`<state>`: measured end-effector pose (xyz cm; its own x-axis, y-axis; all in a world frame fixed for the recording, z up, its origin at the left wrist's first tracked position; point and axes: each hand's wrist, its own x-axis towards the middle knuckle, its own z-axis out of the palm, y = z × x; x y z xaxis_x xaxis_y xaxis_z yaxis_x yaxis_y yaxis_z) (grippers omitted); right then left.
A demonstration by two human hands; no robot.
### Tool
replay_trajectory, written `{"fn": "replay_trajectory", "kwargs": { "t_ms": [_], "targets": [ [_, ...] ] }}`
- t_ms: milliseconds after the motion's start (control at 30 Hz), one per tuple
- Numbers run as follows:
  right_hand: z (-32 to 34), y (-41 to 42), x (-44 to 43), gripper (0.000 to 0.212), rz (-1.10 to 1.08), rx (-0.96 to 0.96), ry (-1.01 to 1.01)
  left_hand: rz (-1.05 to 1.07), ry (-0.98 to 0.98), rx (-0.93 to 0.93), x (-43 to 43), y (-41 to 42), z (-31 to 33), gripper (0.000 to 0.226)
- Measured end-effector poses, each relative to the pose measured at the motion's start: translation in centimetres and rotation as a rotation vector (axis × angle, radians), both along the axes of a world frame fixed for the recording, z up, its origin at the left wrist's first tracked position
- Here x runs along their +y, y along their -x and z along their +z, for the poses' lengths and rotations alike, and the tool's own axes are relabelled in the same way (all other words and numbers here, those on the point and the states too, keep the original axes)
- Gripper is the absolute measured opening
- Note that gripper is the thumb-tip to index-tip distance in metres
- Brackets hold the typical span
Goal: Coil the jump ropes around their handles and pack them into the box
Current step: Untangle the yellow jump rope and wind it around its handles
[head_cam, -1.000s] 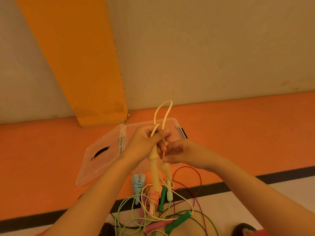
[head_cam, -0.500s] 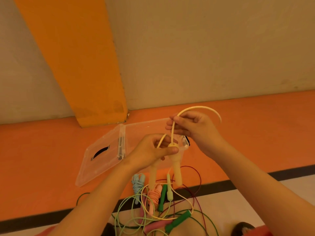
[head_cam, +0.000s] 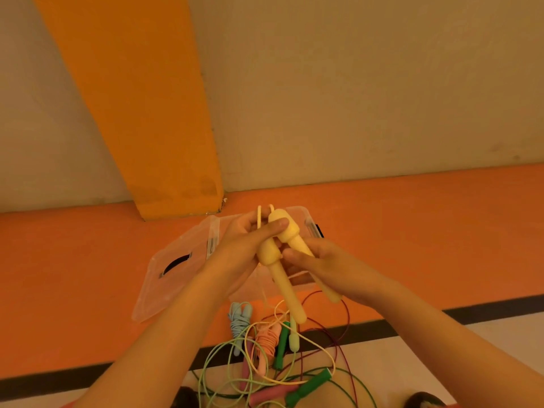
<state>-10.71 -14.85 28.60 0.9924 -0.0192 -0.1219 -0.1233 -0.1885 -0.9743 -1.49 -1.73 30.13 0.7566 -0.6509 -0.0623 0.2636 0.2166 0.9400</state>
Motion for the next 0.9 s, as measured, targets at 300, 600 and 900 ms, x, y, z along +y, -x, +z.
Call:
{"fn": "replay_trajectory", "kwargs": {
  "t_ms": [300, 600, 900],
  "targets": [
    [0.0, 0.4, 1.9, 0.025, -0.002, 0.016, -0.143, 0.064, 0.234, 0.133, 0.6, -0.7, 0.5, 0.041],
    [2.2, -1.1, 2.1, 0.025, -0.168, -0.182, -0.446, -0.078, -0.015, -0.090, 0.1, 1.5, -0.6, 0.045],
    [2.7, -1.5, 1.1, 0.019, -0.314, -0.180, -0.225, -0.106, -0.162, -0.230, -0.1, 2.3, -1.2, 0.050]
  ]
}}
